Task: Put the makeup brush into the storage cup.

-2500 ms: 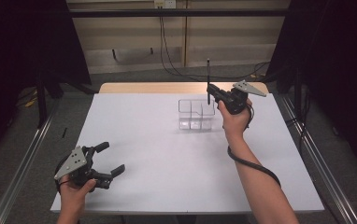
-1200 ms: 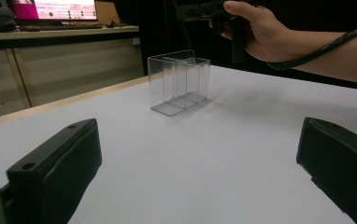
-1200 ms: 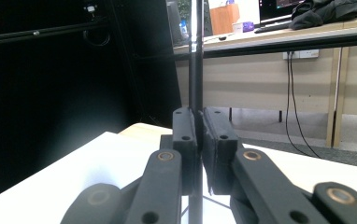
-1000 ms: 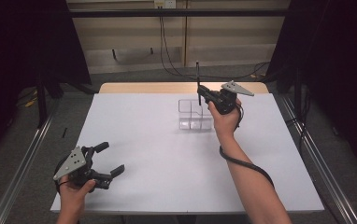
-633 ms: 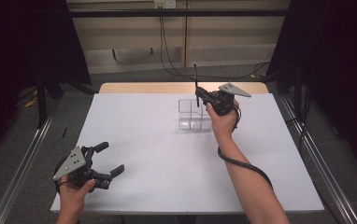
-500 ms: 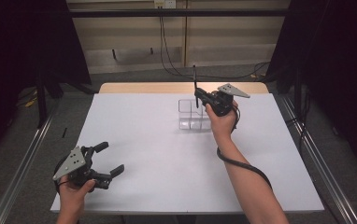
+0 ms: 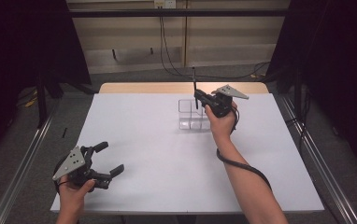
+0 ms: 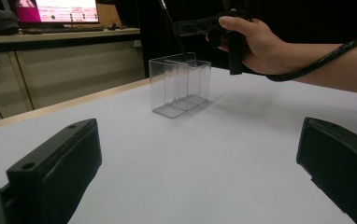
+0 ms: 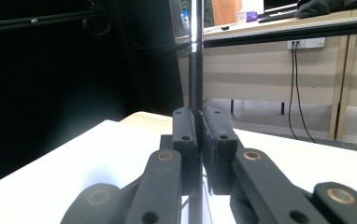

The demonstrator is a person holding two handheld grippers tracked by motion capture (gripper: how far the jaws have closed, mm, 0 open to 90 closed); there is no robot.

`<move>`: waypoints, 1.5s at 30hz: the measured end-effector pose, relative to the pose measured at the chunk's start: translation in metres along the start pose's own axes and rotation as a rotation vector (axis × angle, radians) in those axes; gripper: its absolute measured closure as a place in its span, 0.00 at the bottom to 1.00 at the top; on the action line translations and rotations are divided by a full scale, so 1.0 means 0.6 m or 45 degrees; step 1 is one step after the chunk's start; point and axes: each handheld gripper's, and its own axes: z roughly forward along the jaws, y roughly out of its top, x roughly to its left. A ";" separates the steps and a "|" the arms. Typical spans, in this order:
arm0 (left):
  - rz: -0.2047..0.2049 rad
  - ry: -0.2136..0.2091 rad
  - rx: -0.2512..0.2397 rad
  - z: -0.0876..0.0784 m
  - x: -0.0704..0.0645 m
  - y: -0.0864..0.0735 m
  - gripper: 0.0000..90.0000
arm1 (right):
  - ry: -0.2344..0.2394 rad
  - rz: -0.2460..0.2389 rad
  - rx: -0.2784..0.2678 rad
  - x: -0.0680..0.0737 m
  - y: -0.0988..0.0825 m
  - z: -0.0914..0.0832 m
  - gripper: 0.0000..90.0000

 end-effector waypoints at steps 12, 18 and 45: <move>0.007 0.000 0.008 0.000 0.000 0.000 0.00 | -0.006 0.010 0.009 -0.006 -0.009 -0.006 0.94; 0.008 0.001 0.012 0.000 0.000 0.000 0.00 | -0.007 0.009 0.009 -0.008 -0.012 -0.007 0.94; 0.009 0.004 0.013 0.000 0.000 0.000 0.00 | -0.006 0.004 0.016 -0.011 -0.021 -0.011 0.94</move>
